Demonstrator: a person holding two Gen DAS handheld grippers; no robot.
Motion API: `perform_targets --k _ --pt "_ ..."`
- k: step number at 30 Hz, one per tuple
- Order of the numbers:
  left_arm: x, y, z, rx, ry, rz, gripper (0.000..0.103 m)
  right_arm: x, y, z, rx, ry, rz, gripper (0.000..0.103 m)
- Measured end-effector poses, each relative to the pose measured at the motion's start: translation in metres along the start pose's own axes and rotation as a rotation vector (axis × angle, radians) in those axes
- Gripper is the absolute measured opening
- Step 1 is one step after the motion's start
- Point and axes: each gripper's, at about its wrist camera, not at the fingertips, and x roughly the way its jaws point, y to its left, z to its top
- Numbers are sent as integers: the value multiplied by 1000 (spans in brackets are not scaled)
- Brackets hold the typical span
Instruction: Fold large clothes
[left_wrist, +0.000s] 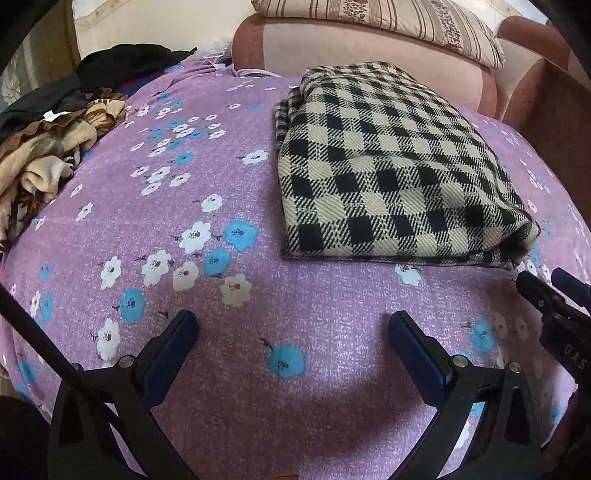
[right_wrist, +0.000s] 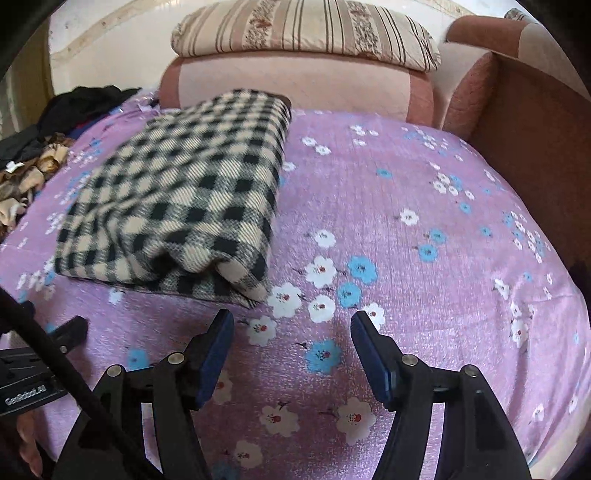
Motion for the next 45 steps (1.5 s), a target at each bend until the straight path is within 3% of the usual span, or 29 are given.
perform_targets --k 9,19,27,45 --pt "2 -3 -1 -16 -52 25 103 9 5 0 -29 19 -75 74" --pt "3 -1 1 -16 -32 15 103 3 12 -2 -67 14 -153 75" --pt "1 -1 2 -16 -26 12 103 1 14 -2 -77 15 -179 76" --pt "-29 -18 -6 57 -106 12 103 -6 11 -6 -87 18 -201 77"
